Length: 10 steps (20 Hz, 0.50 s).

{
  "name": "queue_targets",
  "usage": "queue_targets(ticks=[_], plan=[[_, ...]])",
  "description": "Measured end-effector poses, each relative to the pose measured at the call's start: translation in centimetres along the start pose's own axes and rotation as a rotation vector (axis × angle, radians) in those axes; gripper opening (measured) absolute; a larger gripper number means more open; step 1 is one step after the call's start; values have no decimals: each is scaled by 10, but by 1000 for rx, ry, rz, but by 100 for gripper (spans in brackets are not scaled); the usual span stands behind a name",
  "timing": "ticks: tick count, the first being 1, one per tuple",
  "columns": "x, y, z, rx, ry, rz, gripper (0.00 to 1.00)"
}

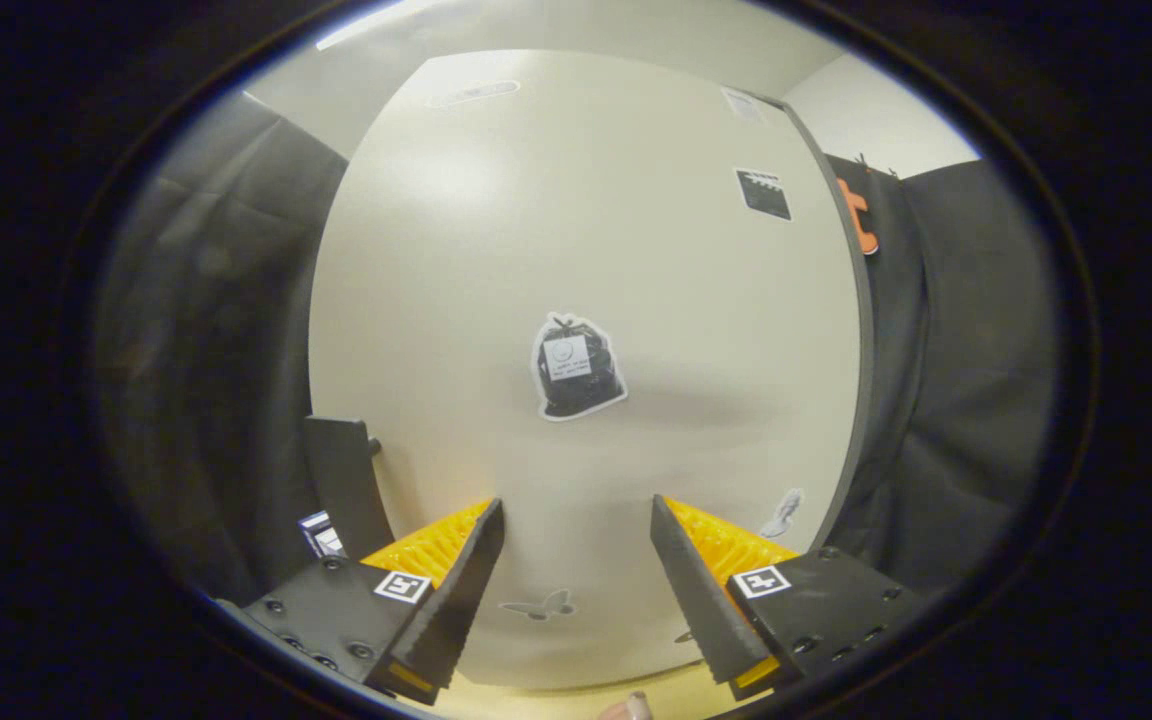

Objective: Open the shoe cabinet door, grab the shoes and put them into the shoe cabinet, then close the shoe cabinet door.

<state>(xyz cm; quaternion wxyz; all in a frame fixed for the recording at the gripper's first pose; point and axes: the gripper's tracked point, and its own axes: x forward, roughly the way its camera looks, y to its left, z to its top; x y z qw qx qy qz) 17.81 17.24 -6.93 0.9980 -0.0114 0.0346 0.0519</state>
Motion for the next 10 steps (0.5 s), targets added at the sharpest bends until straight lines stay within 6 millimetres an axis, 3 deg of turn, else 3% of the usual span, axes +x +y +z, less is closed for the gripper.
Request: queue_targets(ticks=[10], plan=[[0,0,-7,22,2,-31,94]])
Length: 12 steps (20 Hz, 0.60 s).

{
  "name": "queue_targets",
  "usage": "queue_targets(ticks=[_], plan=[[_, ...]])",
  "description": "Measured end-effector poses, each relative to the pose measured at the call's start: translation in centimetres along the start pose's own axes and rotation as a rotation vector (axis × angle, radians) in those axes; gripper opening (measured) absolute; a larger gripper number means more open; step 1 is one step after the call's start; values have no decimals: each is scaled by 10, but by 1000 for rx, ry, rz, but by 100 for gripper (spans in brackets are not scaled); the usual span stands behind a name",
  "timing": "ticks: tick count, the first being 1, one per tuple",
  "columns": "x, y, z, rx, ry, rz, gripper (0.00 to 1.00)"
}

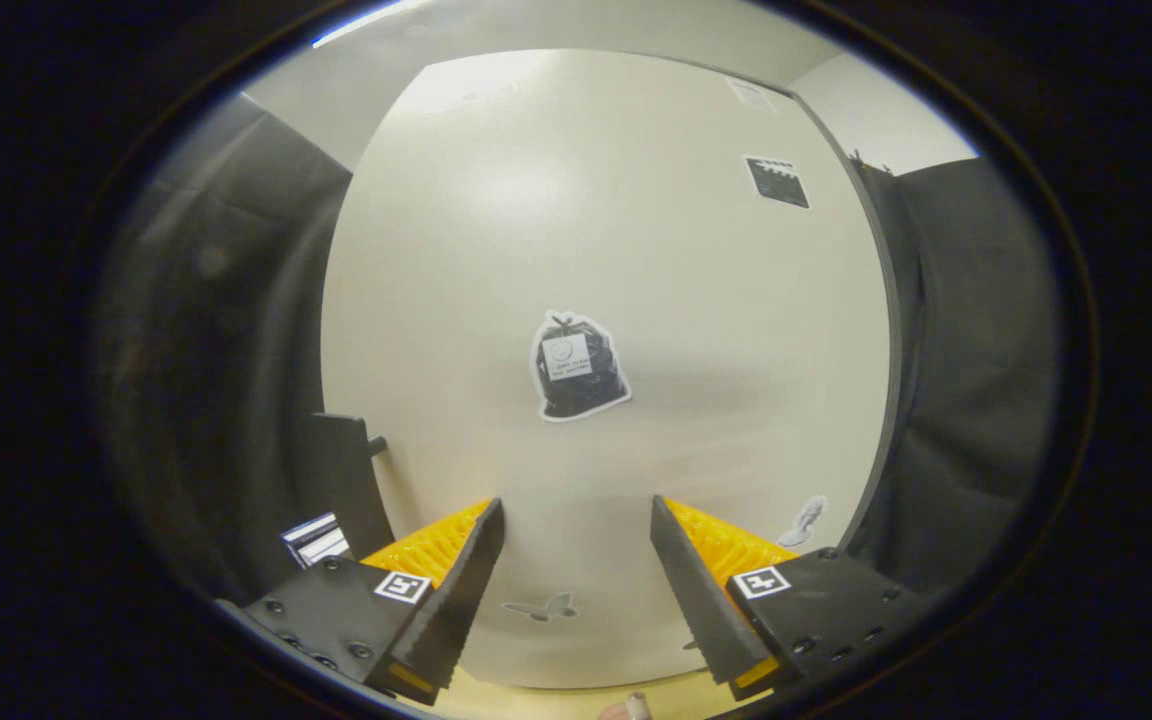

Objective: Open the shoe cabinet door, grab the shoes and put them into the shoe cabinet, then close the shoe cabinet door.

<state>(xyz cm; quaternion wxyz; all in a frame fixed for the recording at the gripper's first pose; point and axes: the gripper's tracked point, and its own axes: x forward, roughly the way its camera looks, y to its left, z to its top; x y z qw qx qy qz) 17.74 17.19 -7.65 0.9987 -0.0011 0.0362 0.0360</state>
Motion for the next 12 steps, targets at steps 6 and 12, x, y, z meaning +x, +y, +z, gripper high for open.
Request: queue_targets(ticks=[6,12], plan=[[2,5,-7,2,9,-2,94],[3,7,-8,-3,6,4,94]])
